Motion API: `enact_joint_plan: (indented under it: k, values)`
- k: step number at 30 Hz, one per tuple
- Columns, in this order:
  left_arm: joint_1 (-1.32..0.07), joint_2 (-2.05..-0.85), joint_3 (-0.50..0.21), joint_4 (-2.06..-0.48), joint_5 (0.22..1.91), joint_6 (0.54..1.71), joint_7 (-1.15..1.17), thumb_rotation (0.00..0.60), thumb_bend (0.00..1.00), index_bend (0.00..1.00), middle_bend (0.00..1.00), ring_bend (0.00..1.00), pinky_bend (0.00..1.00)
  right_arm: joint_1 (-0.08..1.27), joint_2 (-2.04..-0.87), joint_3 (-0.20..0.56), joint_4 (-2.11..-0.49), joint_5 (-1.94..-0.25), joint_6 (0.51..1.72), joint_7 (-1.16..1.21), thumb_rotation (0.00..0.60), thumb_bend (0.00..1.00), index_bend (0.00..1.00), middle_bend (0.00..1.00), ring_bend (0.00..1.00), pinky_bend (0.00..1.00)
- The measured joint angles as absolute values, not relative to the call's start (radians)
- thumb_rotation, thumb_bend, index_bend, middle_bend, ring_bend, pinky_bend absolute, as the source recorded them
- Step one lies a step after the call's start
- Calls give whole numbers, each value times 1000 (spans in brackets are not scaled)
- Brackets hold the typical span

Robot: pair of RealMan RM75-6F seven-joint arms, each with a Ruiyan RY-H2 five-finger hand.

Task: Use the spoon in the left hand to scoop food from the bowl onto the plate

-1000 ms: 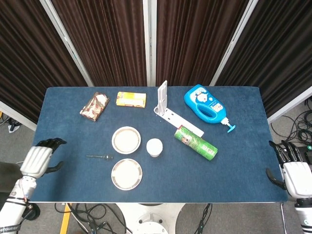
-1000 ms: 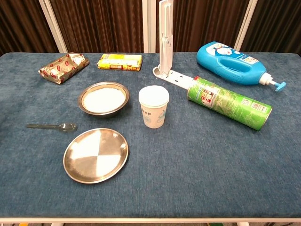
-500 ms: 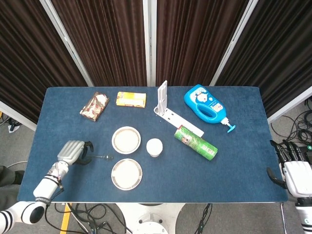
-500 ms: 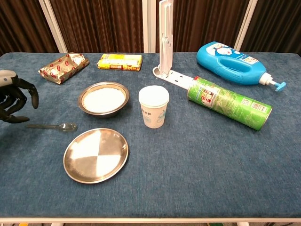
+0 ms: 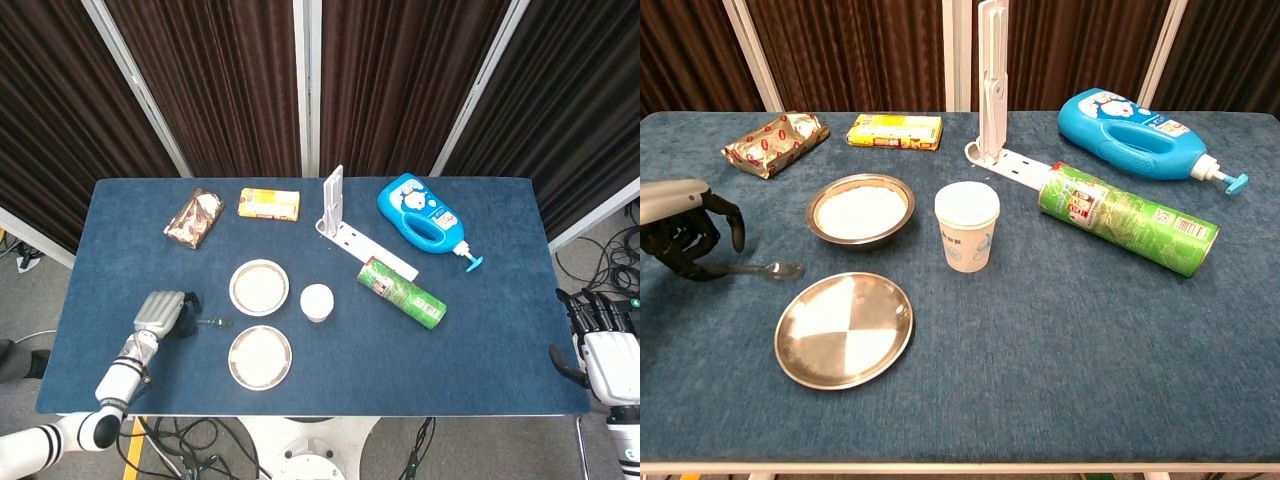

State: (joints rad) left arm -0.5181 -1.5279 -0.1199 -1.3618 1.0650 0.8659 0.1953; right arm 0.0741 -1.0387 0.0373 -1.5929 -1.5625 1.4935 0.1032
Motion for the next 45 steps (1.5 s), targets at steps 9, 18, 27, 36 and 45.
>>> enact_joint_plan:
  k: [9,18,27,36,45]
  values:
    - [-528,-1539,-115,-1359,1020,864,217,600,398,541,915,874,994,70,-1036,34,-1598,-1562,1495,99,600,279,38,174,0,0]
    - [-525,-1551,-112,-1351,1009,873,204,600,369,553,916,874,994,66,-1032,35,-1601,-1558,1497,100,600,279,39,174,0,0]
    - [-528,-1558,-113,-1342,994,874,204,600,365,568,917,875,994,63,-1028,35,-1604,-1559,1502,99,600,279,38,174,0,0]
    - [-534,-1556,-110,-1342,984,866,208,600,388,578,917,875,994,60,-1026,35,-1609,-1560,1506,96,600,279,39,175,0,0]
    - [-536,-1560,-104,-1333,976,860,208,600,402,579,918,876,994,60,-1026,36,-1613,-1564,1508,94,600,279,39,177,0,0]
